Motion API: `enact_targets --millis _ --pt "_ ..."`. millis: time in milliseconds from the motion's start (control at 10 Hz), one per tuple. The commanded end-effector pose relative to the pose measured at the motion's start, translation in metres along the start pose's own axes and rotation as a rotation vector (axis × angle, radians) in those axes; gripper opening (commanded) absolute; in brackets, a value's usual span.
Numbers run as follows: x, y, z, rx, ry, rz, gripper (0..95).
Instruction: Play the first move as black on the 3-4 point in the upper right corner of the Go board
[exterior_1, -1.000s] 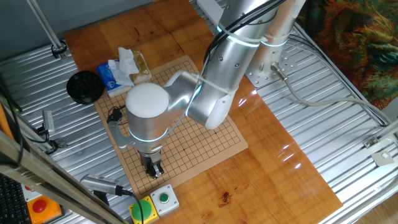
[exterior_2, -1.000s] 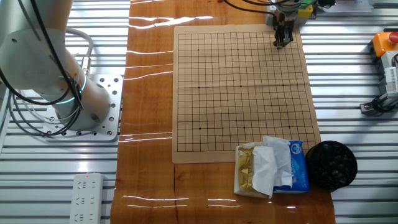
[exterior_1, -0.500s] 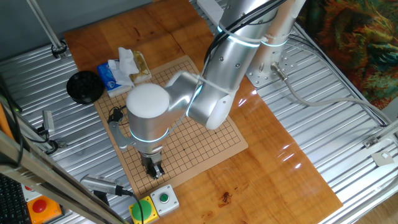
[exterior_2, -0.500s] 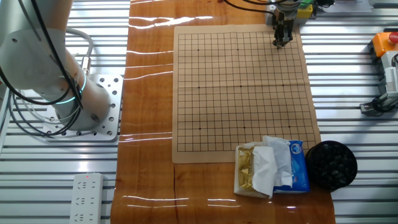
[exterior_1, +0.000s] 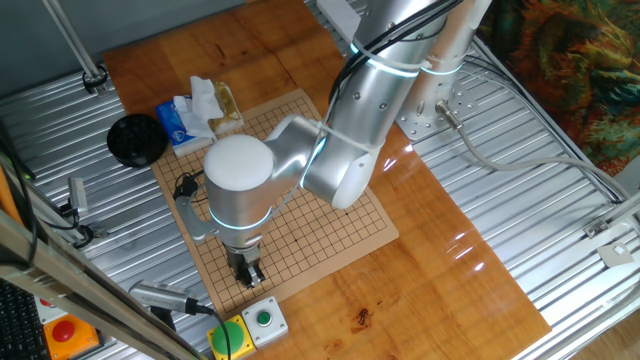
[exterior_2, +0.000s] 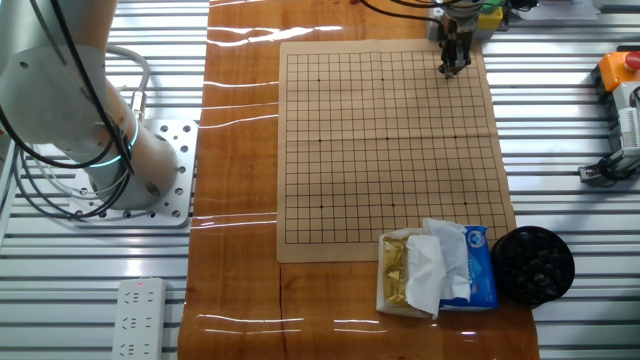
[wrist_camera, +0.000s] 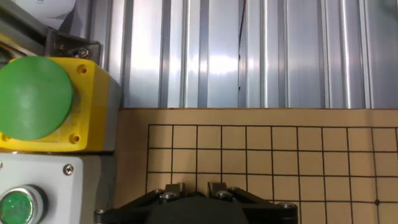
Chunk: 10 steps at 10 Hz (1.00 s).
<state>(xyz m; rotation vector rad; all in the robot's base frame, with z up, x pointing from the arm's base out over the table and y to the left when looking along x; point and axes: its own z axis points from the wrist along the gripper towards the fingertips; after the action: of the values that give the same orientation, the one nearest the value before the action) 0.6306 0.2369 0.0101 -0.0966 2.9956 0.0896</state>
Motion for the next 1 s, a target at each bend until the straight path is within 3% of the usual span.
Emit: enact_targets --millis 100,500,900,1000 --pt "0.000 0.001 -0.001 0.000 0.000 -0.005 38.0" --pt "0.001 0.000 -0.009 -0.003 0.006 -0.003 38.0" --pt "0.002 -0.012 -0.026 -0.004 0.017 -0.012 38.0" --pt "0.004 -0.030 -0.036 -0.004 0.023 -0.024 19.0"
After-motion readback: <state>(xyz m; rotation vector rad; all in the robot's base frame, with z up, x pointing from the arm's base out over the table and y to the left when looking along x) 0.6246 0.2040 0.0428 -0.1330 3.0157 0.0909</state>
